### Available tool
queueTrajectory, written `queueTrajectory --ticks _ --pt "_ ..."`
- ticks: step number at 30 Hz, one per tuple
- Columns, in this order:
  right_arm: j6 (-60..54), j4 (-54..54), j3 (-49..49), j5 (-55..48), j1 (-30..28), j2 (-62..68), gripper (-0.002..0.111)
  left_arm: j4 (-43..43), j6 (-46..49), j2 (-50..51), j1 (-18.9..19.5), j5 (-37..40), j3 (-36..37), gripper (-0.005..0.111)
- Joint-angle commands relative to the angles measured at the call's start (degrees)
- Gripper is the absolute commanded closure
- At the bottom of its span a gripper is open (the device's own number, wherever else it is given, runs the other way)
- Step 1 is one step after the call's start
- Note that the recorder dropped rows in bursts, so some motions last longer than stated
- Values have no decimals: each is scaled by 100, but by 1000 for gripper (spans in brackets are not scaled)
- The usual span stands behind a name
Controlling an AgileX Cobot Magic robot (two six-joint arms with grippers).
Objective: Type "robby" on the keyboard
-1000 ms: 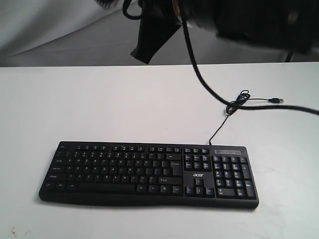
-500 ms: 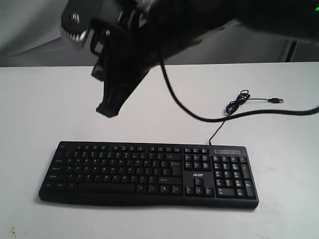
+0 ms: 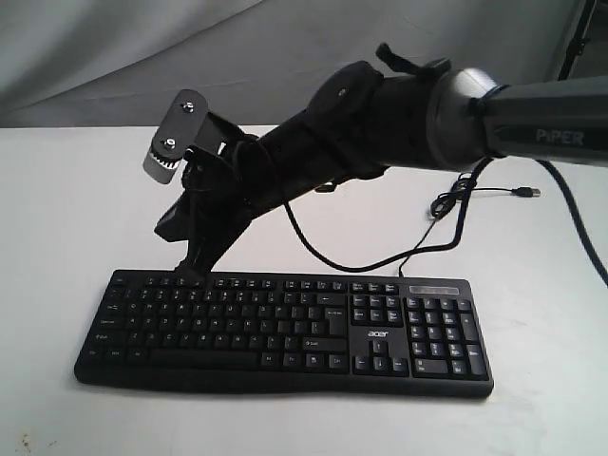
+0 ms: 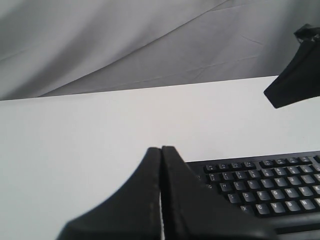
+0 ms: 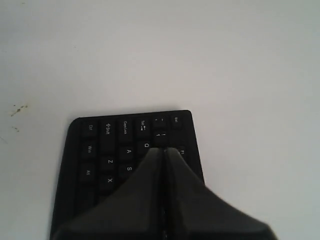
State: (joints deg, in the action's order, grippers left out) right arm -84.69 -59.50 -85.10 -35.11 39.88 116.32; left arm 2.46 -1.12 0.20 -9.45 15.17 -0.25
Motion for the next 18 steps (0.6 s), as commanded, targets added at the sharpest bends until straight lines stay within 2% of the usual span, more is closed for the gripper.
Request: queueTrajectory --ticks 1,18 --pt "-614 -439 -9 11 -65 211 108 27 -16 -20 -36 -31 25 107" --pt "-612 20 -9 368 133 690 108 27 -16 -20 -36 -31 25 107"
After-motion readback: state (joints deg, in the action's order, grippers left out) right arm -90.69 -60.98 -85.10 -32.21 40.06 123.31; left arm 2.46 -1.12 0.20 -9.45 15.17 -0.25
